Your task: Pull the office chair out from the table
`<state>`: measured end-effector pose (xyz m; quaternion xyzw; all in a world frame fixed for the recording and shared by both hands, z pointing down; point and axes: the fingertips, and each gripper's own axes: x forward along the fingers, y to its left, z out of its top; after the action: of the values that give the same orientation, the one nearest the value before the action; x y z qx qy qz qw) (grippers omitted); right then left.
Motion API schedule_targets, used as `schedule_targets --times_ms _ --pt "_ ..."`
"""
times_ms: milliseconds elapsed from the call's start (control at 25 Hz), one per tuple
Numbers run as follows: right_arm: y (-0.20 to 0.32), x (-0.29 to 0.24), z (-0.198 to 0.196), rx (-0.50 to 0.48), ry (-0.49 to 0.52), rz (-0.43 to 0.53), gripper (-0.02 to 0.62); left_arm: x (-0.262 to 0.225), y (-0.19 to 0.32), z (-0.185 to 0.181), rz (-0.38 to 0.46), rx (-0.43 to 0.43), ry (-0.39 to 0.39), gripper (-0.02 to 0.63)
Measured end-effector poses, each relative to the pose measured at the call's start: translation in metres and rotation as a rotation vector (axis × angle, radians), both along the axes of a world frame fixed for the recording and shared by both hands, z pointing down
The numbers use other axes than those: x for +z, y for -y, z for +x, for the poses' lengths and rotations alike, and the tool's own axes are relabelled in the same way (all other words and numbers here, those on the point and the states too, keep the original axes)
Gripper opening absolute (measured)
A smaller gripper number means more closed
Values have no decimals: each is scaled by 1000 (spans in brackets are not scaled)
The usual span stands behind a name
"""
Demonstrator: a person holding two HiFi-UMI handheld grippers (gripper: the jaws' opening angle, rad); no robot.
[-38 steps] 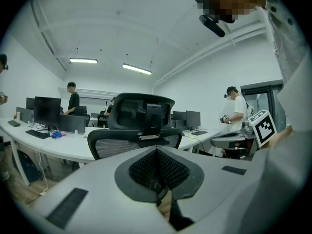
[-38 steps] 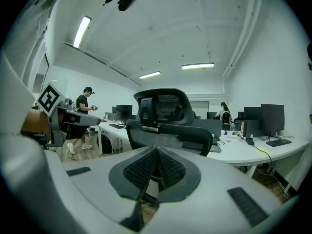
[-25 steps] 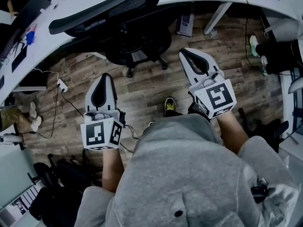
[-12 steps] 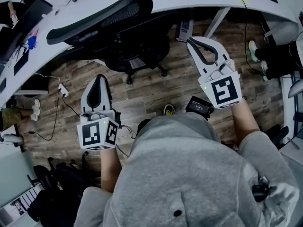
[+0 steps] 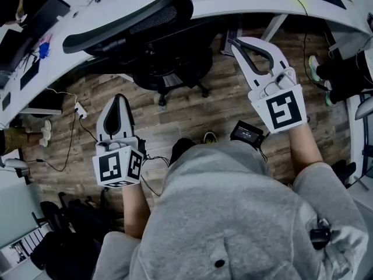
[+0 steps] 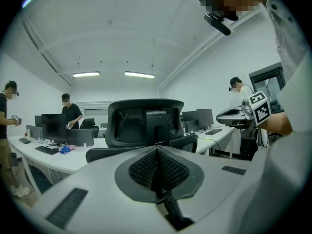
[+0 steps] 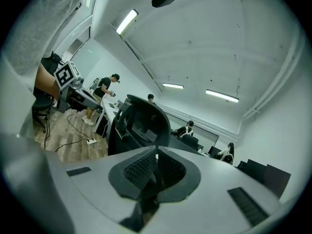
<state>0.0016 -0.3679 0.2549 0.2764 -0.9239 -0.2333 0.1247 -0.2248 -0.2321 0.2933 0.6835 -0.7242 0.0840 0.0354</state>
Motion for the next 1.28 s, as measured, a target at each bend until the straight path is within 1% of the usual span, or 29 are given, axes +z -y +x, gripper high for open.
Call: schedule_targets --times_ms 160,280,360,480,640,760,840,880,920,1000,1040,1080,1120,1160,1240,1280 --pt "-4 -2 -10 -21 -15 16 37 0 -3 -14 -19 -5 24 12" --pt "-3 2 -19 -27 -39 13 37 2 0 -30 -47 -16 61 12" --pt "-2 6 -25 -26 -56 9 37 2 4 -42 -69 -25 112 14" --pt "5 11 -35 -24 -84 10 37 -1 14 -64 -102 -32 218 14" --pt "18 17 -50 -20 -122 -11 37 -2 30 -87 -138 6 309 15" --pt "28 23 -61 -18 -147 -41 38 0 43 -105 -179 32 407 19" --pt "36 27 -68 -19 -172 -55 40 4 51 -115 -217 57 471 48" --pt "40 28 -71 -19 -186 -57 43 5 54 -120 -234 73 494 75" --pt "43 29 -74 -19 -201 -61 57 7 58 -124 -249 88 512 103" --pt "47 35 -79 -31 -242 -85 123 12 64 -134 -281 119 543 143" --pt "48 40 -81 -45 -274 -99 143 18 67 -138 -305 139 561 166" --pt "48 44 -83 -59 -306 -109 160 25 69 -143 -338 164 584 201" --pt "49 48 -85 -70 -334 -117 184 32 71 -149 -378 190 613 263" --pt "51 51 -86 -78 -354 -126 196 38 73 -155 -418 212 646 305" --pt "57 59 -87 -89 -391 -155 212 45 78 -168 -476 243 696 337" --pt "60 64 -88 -94 -416 -169 218 47 81 -173 -496 254 707 348"
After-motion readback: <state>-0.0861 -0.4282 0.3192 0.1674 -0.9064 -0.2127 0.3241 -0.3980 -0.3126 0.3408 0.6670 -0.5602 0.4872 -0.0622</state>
